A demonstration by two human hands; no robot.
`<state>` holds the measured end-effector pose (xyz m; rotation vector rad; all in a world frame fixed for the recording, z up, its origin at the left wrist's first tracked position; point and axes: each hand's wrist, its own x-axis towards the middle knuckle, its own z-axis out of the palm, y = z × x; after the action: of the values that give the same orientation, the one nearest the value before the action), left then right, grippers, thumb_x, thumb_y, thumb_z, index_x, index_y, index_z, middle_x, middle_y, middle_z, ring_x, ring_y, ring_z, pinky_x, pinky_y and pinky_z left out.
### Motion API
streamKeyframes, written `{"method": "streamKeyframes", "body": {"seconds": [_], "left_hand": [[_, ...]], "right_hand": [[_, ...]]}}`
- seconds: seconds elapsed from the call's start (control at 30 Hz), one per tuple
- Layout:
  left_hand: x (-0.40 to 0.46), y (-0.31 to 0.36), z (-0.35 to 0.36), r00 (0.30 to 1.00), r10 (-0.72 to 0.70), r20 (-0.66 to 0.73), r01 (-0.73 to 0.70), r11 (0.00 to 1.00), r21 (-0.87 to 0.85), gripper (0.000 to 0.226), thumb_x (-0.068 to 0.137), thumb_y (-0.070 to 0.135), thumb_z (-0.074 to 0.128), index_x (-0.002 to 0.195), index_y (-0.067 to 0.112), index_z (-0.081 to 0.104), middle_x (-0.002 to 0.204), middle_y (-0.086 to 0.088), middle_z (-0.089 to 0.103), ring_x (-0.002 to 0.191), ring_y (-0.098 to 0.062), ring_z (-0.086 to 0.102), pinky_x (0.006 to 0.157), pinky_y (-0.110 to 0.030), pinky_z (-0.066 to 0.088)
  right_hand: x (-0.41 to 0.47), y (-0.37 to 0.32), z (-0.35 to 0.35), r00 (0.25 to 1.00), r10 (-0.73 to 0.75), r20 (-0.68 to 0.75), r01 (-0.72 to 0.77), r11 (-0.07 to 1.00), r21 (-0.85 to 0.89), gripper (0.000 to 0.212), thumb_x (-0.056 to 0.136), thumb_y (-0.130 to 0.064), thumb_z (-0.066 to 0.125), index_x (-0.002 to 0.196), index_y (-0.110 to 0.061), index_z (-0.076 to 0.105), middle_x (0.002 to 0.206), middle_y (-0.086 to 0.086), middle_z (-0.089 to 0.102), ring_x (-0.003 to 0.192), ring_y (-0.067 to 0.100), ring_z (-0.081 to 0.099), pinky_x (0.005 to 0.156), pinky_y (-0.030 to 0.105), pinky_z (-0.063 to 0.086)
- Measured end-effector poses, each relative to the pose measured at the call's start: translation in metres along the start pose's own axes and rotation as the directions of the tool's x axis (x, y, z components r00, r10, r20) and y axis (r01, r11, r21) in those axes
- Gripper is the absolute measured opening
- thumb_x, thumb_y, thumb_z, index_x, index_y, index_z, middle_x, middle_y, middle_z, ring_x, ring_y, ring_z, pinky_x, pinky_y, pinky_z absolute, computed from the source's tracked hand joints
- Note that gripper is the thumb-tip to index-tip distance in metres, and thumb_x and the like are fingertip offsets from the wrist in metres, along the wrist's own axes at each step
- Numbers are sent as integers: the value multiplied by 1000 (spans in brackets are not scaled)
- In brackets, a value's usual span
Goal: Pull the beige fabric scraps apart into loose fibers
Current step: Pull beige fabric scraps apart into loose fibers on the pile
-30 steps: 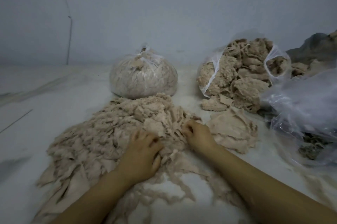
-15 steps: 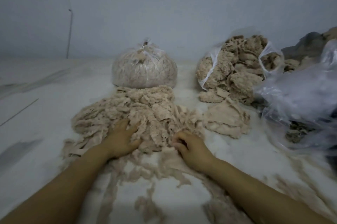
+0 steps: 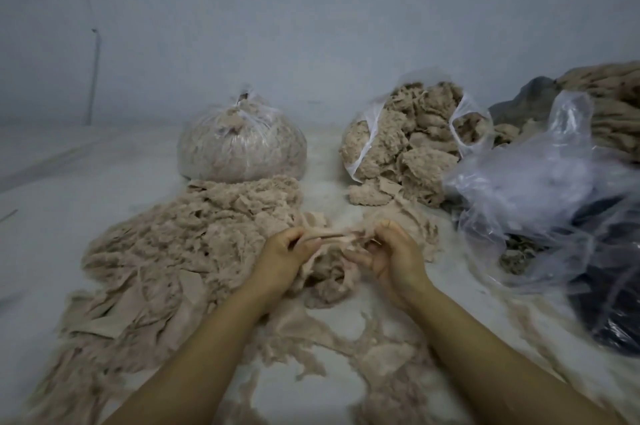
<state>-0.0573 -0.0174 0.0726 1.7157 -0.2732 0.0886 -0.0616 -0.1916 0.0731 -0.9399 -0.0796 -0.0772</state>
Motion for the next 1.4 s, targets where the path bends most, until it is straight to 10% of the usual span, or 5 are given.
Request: {"method": "streamKeyframes", "body": {"seconds": [0.17, 0.47, 0.63, 0.9, 1.4], "left_hand": [[9, -1, -4, 984, -179, -8, 167, 933, -317, 12, 94, 12, 53, 96, 8, 64, 74, -3, 71, 66, -15, 66, 58, -22, 51], [20, 12, 16, 974, -188, -123, 121, 900, -420, 44, 74, 33, 72, 102, 0, 63, 93, -20, 70, 79, -32, 65, 76, -46, 52], [14, 8, 35, 970, -180, 164, 226, 915, -335, 44, 91, 40, 51, 102, 0, 65, 98, -12, 68, 97, -30, 65, 92, -42, 51], [19, -9, 19, 981, 152, -125, -105, 941, 321, 22, 86, 17, 67, 65, 24, 63, 72, 5, 56, 67, -7, 53, 61, -17, 38], [27, -17, -11, 971, 153, -183, -96, 953, 286, 36, 94, 25, 55, 70, -2, 56, 68, -21, 56, 64, -27, 53, 63, -33, 42]], "right_hand": [[13, 0, -22, 990, 42, -135, -30, 996, 88, 28, 101, -8, 35, 77, -4, 49, 63, 10, 63, 54, 20, 66, 53, 34, 59], [-1, -6, -30, 966, 207, 157, -33, 697, -716, 48, 79, -59, 57, 57, -17, 52, 53, 2, 48, 46, 13, 43, 44, 19, 34], [8, -7, -4, 999, 1, 49, 24, 867, -498, 18, 88, -21, 65, 76, -8, 63, 59, -4, 62, 53, 8, 57, 48, 16, 44], [18, 9, -9, 977, -46, -206, -36, 925, -379, 19, 99, -18, 49, 83, -7, 48, 71, 7, 55, 64, 18, 54, 60, 32, 48], [22, -5, -23, 926, -199, -321, 73, 928, -365, 18, 96, -16, 55, 81, -9, 58, 77, 2, 61, 78, 19, 56, 68, 26, 46]]}}
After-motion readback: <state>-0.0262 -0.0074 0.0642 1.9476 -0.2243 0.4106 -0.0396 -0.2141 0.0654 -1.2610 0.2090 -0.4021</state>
